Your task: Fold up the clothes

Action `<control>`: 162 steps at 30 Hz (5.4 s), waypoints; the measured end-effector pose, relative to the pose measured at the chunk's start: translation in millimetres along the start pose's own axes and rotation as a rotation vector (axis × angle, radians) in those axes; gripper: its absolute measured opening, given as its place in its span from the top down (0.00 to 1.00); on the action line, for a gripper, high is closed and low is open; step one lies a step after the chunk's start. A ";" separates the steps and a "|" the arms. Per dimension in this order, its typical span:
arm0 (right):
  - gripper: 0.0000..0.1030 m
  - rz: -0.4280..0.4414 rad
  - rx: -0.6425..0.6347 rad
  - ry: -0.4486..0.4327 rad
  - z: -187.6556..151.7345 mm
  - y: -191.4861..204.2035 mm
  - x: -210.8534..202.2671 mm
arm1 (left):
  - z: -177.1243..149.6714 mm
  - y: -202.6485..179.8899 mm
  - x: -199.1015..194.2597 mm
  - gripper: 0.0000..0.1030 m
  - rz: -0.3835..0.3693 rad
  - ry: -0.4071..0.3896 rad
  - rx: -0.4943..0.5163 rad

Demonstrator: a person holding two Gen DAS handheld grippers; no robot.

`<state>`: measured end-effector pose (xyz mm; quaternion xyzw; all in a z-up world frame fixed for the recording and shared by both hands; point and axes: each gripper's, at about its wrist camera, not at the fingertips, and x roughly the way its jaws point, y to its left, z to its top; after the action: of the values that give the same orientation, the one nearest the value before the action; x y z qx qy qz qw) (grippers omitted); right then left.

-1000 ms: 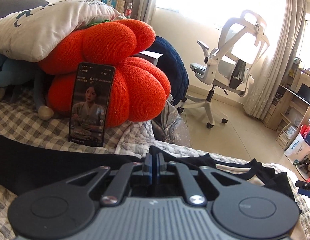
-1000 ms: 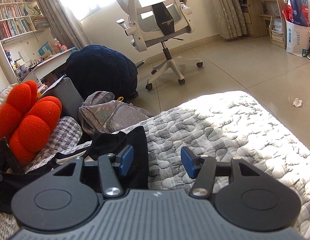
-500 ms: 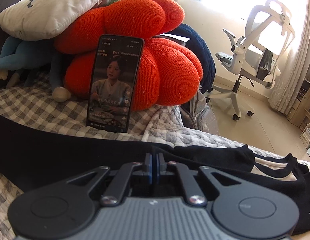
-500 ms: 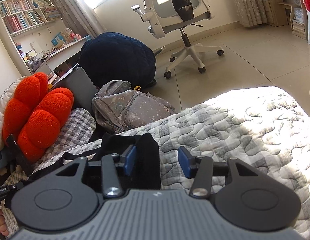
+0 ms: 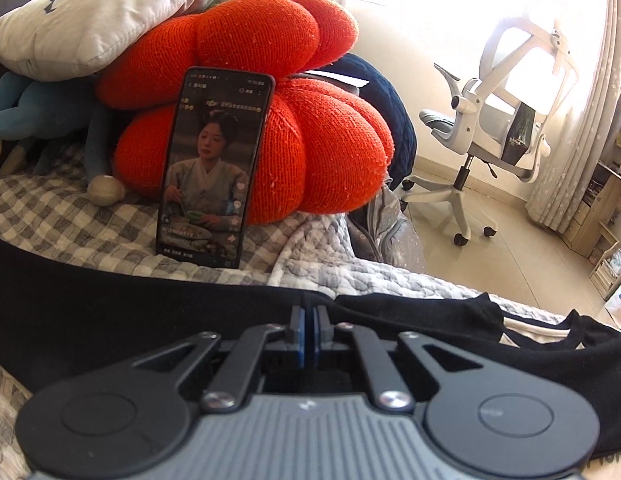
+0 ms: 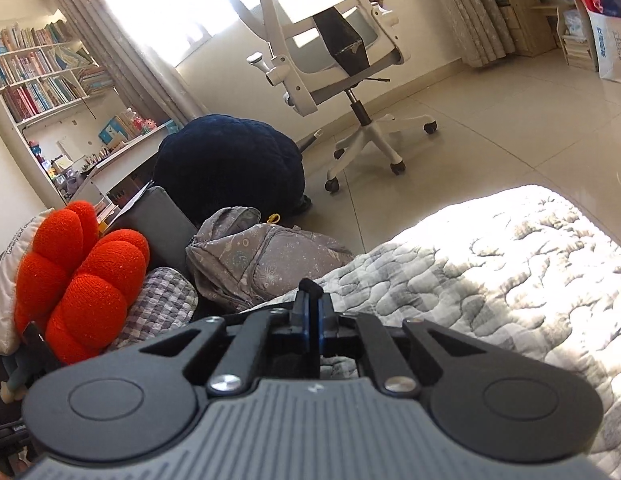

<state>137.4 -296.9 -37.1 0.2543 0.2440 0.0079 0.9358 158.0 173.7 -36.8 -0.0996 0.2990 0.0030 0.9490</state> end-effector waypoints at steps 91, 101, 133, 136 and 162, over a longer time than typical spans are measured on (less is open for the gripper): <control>0.61 0.009 -0.641 0.102 -60.8 39.9 -70.3 | -13.1 21.3 0.4 0.97 -0.148 0.094 -0.150; 0.61 -0.025 -0.572 0.086 -65.2 45.3 -51.1 | -14.4 9.7 -20.3 0.66 -0.081 -0.003 -0.027; 0.44 -0.064 -0.614 0.115 -77.0 80.7 -55.1 | -33.7 214.0 -52.0 0.44 0.423 -0.158 -0.455; 0.44 -0.077 -0.621 0.116 -77.7 81.8 -53.8 | -29.9 225.3 -47.2 0.47 0.442 -0.194 -0.512; 0.44 -0.024 -0.606 0.070 -64.5 114.9 -61.0 | 25.1 138.1 -97.2 0.96 0.123 -0.455 -0.443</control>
<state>66.4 -174.9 -2.8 -0.0398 0.2658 0.0783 0.9600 83.4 319.1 12.6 -0.2823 0.0764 0.1473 0.9449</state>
